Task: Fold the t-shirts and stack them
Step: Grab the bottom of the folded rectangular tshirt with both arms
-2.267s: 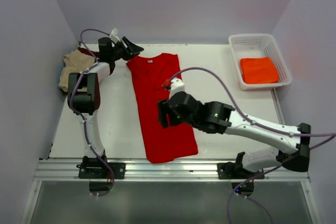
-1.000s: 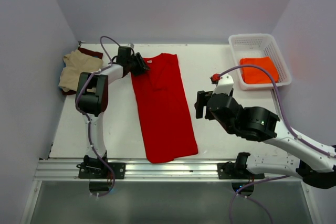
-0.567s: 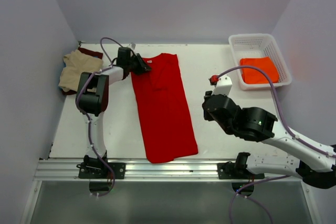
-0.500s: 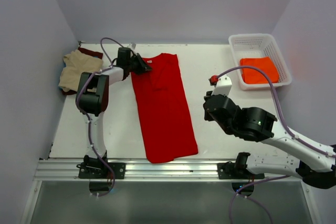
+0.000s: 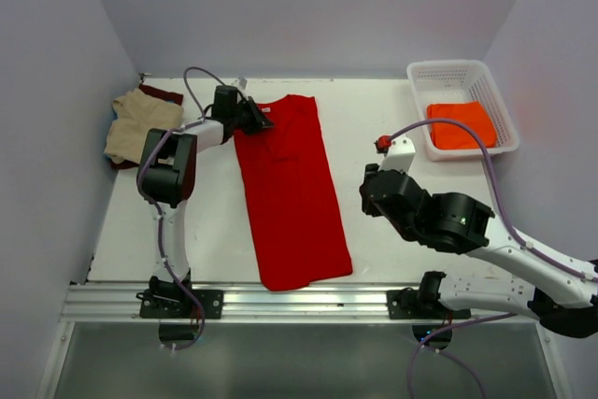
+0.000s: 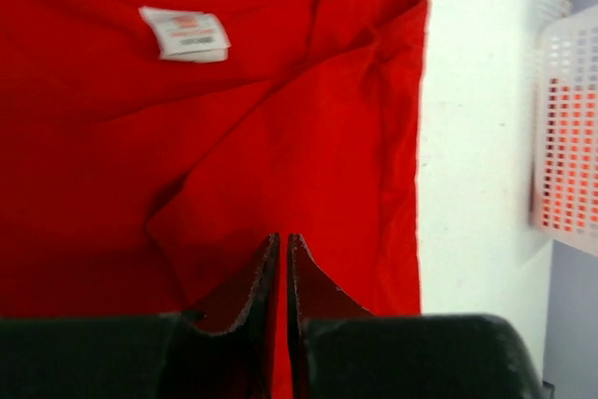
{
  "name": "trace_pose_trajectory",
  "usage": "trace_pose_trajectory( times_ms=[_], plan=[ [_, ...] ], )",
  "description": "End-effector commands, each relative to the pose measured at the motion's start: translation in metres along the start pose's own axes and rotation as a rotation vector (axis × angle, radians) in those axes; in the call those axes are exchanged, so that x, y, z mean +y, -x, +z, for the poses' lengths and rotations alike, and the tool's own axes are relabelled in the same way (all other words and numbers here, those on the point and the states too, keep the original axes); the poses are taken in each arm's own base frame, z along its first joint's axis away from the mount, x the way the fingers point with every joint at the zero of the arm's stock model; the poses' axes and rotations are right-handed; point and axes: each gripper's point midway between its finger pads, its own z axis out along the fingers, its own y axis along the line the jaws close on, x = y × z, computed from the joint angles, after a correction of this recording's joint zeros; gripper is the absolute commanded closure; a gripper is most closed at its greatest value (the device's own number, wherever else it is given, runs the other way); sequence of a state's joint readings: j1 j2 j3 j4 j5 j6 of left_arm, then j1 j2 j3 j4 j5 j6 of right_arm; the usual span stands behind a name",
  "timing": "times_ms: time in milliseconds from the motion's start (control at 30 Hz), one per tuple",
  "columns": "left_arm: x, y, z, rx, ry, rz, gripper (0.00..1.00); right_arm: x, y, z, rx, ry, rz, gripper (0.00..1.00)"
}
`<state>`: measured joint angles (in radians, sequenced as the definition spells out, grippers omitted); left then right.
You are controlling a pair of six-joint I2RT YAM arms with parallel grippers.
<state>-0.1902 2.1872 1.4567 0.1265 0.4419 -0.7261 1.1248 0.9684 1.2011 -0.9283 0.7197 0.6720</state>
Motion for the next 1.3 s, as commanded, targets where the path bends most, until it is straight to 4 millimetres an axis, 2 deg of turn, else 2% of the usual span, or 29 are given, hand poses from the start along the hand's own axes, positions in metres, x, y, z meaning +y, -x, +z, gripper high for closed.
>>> trace_pose_trajectory(
  times_ms=[0,33,133,367,500,767,800,867,1000,1033,1100,1267],
  plan=[
    [0.010,0.017,-0.019,-0.066,0.141,0.026,0.89,-0.007,0.007,-0.001,-0.038,-0.027,0.028,0.68],
    [0.012,0.017,-0.022,-0.071,0.160,0.025,0.83,-0.007,0.007,-0.001,-0.039,-0.027,0.029,0.64],
    [0.021,0.025,-0.029,-0.123,0.227,0.019,0.76,-0.008,0.006,0.000,-0.037,-0.036,0.024,0.63],
    [0.032,0.026,-0.050,-0.178,0.321,-0.010,0.72,-0.009,0.007,0.002,-0.038,-0.046,0.023,0.63],
    [0.035,0.025,-0.044,-0.168,0.322,-0.014,0.71,-0.008,0.006,0.003,-0.035,-0.047,0.019,0.63],
    [0.045,0.007,-0.020,-0.086,0.286,-0.046,0.70,-0.008,0.008,0.001,-0.039,-0.042,0.024,0.63],
    [0.038,0.014,-0.016,-0.113,0.251,-0.042,0.70,-0.008,0.008,0.002,-0.037,-0.043,0.022,0.63],
    [0.035,0.009,-0.012,-0.105,0.212,-0.052,0.69,-0.009,0.007,0.002,-0.036,-0.044,0.021,0.63],
    [0.022,0.014,-0.006,-0.124,0.126,-0.044,0.69,-0.010,0.007,0.002,-0.036,-0.043,0.026,0.64],
    [0.020,0.009,-0.006,-0.113,0.104,-0.044,0.69,-0.010,0.006,0.002,-0.036,-0.044,0.025,0.65],
    [0.009,0.016,-0.008,-0.143,0.055,-0.034,0.70,-0.010,0.006,0.002,-0.038,-0.046,0.027,0.67],
    [-0.007,0.017,-0.014,-0.148,-0.015,0.001,0.73,-0.009,0.006,0.002,-0.035,-0.042,0.027,0.70]
  ],
)
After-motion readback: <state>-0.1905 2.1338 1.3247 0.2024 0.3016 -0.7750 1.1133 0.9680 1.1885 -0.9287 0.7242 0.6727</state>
